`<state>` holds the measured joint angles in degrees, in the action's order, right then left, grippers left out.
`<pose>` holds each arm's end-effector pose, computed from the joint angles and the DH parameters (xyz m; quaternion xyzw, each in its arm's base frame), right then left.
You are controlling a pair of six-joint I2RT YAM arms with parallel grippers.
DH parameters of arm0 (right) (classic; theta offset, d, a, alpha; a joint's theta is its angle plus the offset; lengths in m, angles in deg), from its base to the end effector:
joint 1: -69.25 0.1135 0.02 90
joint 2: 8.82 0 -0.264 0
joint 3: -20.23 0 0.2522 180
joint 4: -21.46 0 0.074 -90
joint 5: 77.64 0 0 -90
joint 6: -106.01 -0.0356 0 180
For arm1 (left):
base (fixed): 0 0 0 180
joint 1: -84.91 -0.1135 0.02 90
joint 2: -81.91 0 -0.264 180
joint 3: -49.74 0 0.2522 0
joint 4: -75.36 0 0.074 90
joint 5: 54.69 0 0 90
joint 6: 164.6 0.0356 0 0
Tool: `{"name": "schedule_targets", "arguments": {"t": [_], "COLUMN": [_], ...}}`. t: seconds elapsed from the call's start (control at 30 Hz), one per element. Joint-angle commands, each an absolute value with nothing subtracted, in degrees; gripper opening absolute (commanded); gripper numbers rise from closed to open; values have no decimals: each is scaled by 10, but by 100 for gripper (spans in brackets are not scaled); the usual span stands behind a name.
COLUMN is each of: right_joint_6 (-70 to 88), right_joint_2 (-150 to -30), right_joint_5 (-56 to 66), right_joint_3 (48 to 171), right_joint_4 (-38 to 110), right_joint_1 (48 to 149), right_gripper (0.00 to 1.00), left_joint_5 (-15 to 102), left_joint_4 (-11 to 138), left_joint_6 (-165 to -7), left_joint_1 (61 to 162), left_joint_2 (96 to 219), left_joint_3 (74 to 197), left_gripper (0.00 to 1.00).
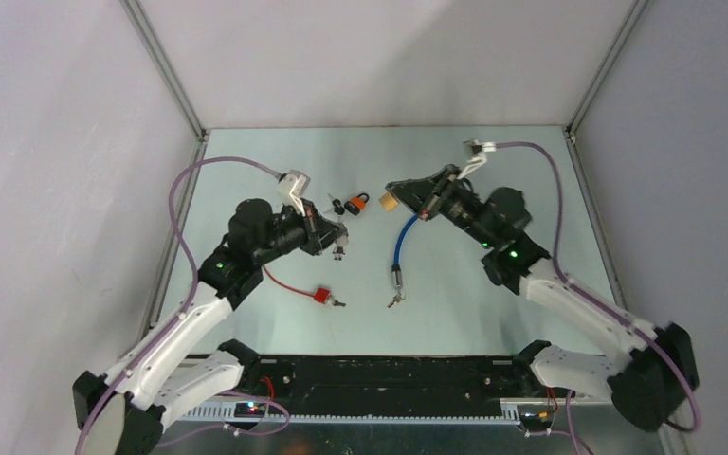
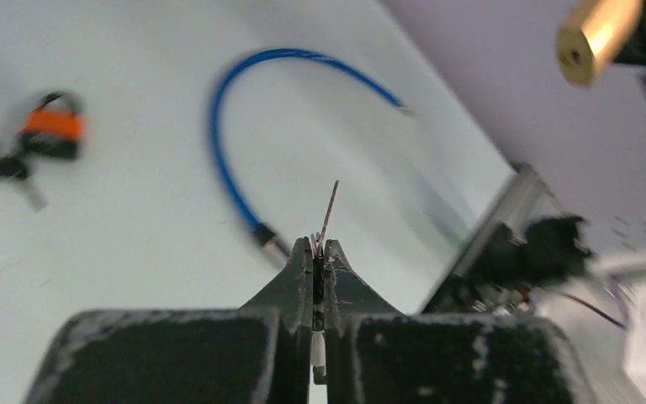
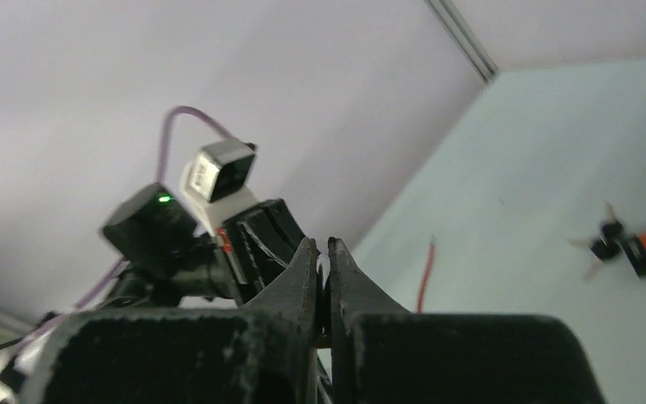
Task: Lock with the key
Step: Place the lock at the center of the board.
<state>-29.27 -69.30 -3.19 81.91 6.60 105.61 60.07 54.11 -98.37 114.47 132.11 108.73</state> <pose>0.1926 0.1536 0.3785 -0.0614 0.6025 0.5790 0.5459 0.1702 -0.1136 0.3319 0.1725 0.7538 -0.4239 0.4716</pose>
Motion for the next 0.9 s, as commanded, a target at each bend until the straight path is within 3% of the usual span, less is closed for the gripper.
{"name": "schedule_targets", "arguments": {"t": [0.0, 0.17, 0.43, 0.87], "right_joint_6": [-296, -332, -341, -343], "right_joint_2": [-814, -991, -1169, -1325], "right_joint_5": [0, -2, 23, 49], "right_joint_3": [841, 903, 1053, 1181], "right_joint_4": [99, 99, 227, 366], "right_joint_1": [1064, 1095, 1142, 1165], "right_gripper": [0, 0, 0, 0], "left_joint_5": [397, 325, 297, 334], "left_joint_4": [495, 496, 502, 507], "left_joint_6": [-1009, -1034, -1044, -1024], "left_joint_1": [1127, 1095, 1048, 1012], "left_joint_2": [1375, 1457, 1602, 1707], "left_joint_3": [1053, 1030, 1067, 1129], "left_gripper": [0, 0, 0, 3]}}
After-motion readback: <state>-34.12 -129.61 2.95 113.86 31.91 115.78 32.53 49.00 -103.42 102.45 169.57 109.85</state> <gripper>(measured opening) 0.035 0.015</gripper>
